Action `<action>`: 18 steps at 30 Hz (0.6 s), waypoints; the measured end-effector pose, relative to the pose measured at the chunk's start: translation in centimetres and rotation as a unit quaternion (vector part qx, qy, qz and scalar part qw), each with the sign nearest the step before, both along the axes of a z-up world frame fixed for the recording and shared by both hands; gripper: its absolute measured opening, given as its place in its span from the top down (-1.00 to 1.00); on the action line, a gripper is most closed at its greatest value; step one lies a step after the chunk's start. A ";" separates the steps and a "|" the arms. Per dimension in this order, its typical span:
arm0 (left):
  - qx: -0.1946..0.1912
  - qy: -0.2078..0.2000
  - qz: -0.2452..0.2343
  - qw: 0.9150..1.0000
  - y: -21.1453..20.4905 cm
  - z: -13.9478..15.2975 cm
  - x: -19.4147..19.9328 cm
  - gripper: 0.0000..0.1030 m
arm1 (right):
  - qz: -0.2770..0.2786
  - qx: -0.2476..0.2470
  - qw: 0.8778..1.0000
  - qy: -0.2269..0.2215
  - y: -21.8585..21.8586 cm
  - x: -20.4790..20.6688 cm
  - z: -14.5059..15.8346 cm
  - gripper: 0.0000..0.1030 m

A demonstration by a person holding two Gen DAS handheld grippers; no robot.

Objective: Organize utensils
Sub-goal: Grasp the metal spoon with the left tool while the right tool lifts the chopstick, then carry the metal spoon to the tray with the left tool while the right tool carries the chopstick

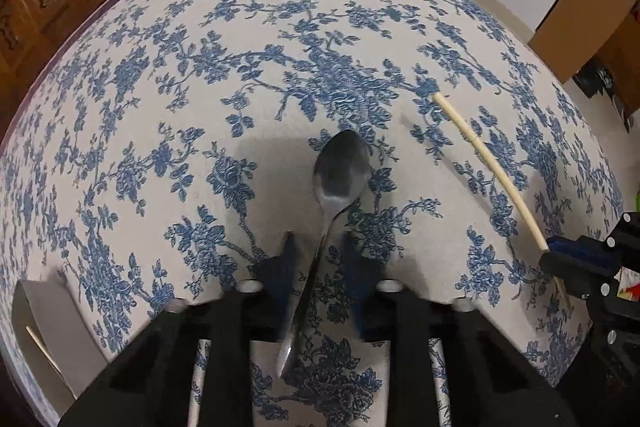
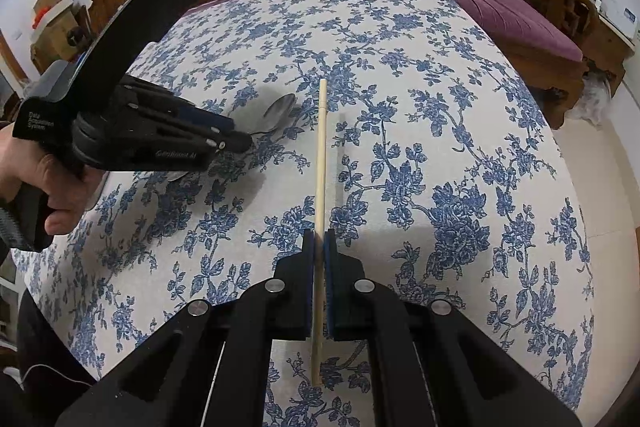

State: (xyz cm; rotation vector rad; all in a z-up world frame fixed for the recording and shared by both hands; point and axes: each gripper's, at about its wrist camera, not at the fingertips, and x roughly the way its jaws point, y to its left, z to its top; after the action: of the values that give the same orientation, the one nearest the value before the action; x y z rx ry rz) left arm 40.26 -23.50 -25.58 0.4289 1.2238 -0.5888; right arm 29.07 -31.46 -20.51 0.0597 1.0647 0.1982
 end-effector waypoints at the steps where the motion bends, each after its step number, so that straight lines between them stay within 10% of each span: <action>1: 0.001 -0.001 -0.002 1.000 -0.2 0.0 0.0 0.94 | 0.001 0.000 1.000 0.000 0.0 0.0 0.0 0.89; 18: -0.036 -0.035 0.025 0.998 2.4 3.2 -3.3 0.97 | 0.007 0.002 1.000 -0.017 1.7 -0.3 1.8 0.89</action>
State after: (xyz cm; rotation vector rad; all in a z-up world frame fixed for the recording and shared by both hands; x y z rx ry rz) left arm 36.99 -21.06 -22.38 0.3550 1.1393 -0.5675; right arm 28.81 -29.79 -18.74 0.0524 1.0309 0.2142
